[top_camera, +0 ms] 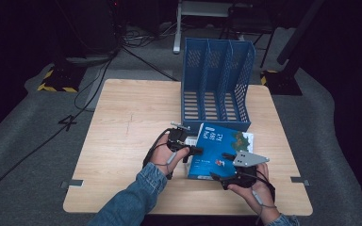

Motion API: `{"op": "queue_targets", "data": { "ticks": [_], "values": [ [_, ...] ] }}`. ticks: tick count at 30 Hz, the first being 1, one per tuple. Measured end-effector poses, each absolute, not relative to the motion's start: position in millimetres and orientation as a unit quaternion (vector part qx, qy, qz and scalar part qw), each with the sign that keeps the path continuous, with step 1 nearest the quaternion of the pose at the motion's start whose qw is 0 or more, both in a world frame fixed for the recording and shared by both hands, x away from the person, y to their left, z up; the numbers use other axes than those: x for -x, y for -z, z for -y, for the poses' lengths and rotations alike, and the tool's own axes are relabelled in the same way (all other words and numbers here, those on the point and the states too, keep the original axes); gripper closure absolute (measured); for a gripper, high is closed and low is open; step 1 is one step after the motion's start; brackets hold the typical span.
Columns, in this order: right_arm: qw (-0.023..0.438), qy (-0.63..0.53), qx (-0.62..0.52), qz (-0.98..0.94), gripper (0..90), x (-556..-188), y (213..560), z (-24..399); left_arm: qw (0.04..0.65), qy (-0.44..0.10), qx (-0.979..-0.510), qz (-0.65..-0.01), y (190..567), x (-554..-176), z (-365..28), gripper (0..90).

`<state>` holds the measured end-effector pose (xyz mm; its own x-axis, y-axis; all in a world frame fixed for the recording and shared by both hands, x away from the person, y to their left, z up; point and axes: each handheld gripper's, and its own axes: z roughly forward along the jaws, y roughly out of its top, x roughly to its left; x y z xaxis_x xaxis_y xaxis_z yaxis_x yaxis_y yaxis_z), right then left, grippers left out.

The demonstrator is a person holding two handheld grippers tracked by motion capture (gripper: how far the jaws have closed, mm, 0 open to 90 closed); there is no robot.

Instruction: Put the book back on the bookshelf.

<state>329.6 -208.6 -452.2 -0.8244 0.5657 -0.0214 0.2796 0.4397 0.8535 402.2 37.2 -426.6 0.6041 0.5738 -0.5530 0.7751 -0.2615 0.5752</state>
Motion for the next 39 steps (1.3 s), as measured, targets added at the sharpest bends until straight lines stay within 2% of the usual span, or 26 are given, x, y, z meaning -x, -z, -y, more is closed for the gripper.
{"op": "queue_targets", "data": {
  "ticks": [7, 9, 14, 19, 23, 39],
  "values": [
    [0.153, -0.452, -0.224, -0.850, 15.4, -330, 456, 188, 0.420, 0.113, -0.791, -0.431, 414, -405, -30, 79.8],
    [0.173, -0.449, -0.218, -0.849, 13.8, -329, 459, 184, 0.418, 0.109, -0.791, -0.434, 411, -405, -27, 79.8],
    [0.204, -0.442, -0.211, -0.848, 0.9, -326, 463, 173, 0.416, 0.119, -0.790, -0.435, 410, -408, -27, 79.8],
    [0.263, -0.426, -0.201, -0.842, 0.3, -319, 471, 165, 0.419, 0.124, -0.786, -0.438, 409, -408, -27, 79.8],
    [0.285, -0.421, -0.197, -0.838, 0.3, -318, 475, 163, 0.417, 0.127, -0.786, -0.439, 410, -408, -27, 79.7],
    [0.329, -0.390, -0.177, -0.842, 0.0, -317, 484, 157, 0.423, 0.145, -0.772, -0.452, 416, -410, -29, 79.2]
  ]
}}
